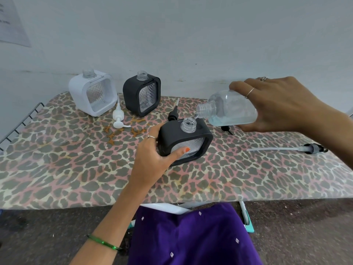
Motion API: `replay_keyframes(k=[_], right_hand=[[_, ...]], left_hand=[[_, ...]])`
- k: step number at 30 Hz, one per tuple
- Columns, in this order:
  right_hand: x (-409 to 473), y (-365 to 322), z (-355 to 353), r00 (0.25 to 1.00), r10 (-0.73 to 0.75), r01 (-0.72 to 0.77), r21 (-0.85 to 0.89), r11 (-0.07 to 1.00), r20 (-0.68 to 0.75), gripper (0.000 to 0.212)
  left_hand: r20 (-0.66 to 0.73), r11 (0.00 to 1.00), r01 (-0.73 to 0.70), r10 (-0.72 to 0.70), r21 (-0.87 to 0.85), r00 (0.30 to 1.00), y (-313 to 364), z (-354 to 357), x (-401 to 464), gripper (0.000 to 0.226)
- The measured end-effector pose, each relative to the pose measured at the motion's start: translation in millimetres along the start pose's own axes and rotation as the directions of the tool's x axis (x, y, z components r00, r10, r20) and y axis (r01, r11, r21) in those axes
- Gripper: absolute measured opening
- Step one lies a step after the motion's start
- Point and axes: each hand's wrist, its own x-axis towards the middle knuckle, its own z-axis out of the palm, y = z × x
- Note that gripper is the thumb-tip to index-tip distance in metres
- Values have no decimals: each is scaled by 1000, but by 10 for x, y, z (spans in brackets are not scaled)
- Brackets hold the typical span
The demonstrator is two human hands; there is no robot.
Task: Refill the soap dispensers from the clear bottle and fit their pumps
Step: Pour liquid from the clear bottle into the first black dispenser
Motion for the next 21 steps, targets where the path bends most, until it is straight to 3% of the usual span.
replay_keyframes(k=[21], right_hand=[[8,0,-25,1000,7,-7,-6,1000,29,87]], left_hand=[[1,1000,2,-2,2,1000,11,7,-5,68]])
